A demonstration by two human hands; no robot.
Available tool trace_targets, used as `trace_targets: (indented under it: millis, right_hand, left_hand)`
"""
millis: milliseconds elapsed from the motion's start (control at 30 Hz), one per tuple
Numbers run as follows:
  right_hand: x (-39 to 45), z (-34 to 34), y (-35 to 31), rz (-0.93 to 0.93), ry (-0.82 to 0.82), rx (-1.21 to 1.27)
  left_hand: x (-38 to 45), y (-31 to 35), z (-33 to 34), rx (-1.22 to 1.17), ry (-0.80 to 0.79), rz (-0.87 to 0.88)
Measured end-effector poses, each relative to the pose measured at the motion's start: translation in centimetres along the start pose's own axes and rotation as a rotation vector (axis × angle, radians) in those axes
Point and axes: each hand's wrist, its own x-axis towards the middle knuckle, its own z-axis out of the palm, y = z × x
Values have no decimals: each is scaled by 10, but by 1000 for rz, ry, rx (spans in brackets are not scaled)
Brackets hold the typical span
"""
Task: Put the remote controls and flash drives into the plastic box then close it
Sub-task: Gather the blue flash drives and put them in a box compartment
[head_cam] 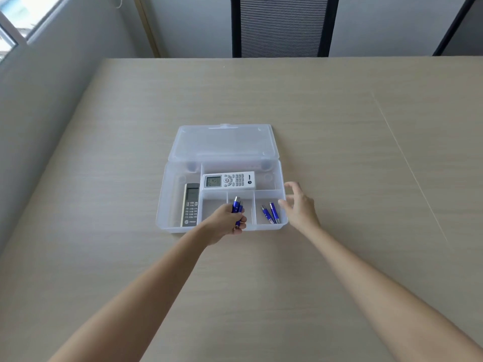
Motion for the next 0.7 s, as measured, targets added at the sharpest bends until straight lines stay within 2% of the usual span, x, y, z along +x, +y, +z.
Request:
trace_targets:
  millis: [100,167,267,367,500,600,700]
  right_hand:
    - [1,-11,12,228,-124,271]
    - [5,-16,16,303,-216,424]
    - [8,-22,16,304,-309,495]
    - [9,-24,18,304,-352,543]
    - [12,-24,20,282,-368,560]
    - [14,-23,22,290,-373,567]
    - [17,-24,22,310,-378,556]
  left_hand:
    - [14,16,23,40,-38,-3]
    - [27,24,41,50,-4,-26]
    - [45,30,63,124,59,-90]
    - [56,29,73,355,155,-58]
    - [59,32,77,520,232,-32]
    - [54,32,68,492,236,-39]
    - [38,25,38,331,360,84]
